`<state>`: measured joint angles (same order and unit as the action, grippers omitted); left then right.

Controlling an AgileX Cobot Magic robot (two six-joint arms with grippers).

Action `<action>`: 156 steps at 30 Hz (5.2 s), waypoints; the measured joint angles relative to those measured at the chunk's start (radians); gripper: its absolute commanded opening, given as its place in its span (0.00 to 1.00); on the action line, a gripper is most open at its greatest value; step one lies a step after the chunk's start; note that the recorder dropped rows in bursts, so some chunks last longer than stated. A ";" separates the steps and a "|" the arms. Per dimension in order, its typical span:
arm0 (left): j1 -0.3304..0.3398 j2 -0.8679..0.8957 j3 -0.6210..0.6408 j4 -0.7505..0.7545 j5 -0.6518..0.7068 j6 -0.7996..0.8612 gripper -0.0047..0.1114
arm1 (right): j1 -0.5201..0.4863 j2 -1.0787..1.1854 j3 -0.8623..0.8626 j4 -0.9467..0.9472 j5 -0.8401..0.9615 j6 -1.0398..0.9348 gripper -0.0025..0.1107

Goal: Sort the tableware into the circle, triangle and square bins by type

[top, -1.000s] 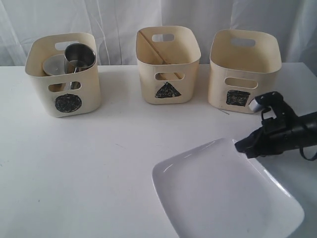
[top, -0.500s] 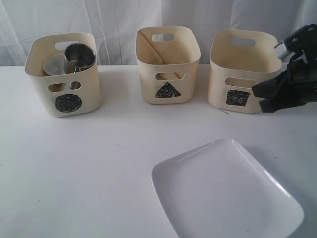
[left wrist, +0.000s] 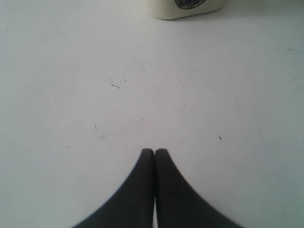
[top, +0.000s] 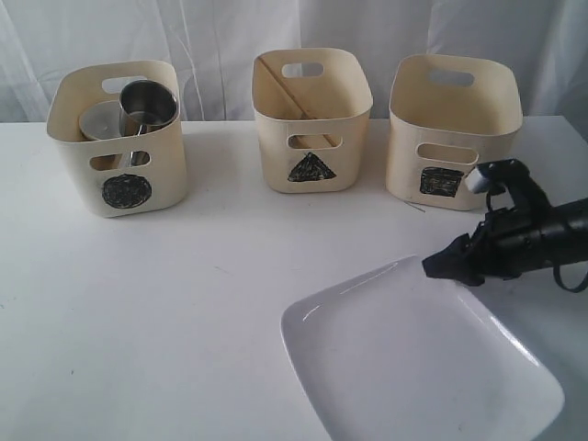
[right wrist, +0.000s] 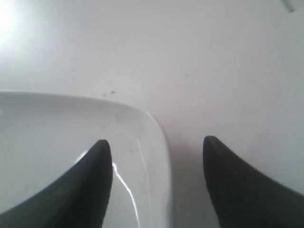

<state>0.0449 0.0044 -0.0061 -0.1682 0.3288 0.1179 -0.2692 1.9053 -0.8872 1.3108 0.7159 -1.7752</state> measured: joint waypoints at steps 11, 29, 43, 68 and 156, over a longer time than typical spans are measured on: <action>0.000 0.000 0.000 0.000 0.000 0.000 0.04 | 0.001 0.146 -0.004 0.133 0.111 -0.331 0.33; 0.000 0.000 0.000 0.000 0.000 0.000 0.04 | 0.000 0.047 -0.008 0.049 0.067 -0.279 0.02; 0.000 0.000 0.000 0.000 0.000 0.000 0.04 | 0.001 -0.097 0.001 -0.010 0.082 -0.233 0.43; 0.000 0.000 0.000 0.000 0.000 0.000 0.04 | -0.003 0.230 -0.052 0.039 0.261 -0.338 0.02; 0.000 0.000 0.000 0.000 0.000 0.000 0.04 | 0.000 -0.637 -0.218 -0.637 0.054 0.533 0.02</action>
<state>0.0449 0.0044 -0.0061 -0.1682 0.3288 0.1179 -0.2690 1.2685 -1.1049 0.6735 0.7703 -1.2420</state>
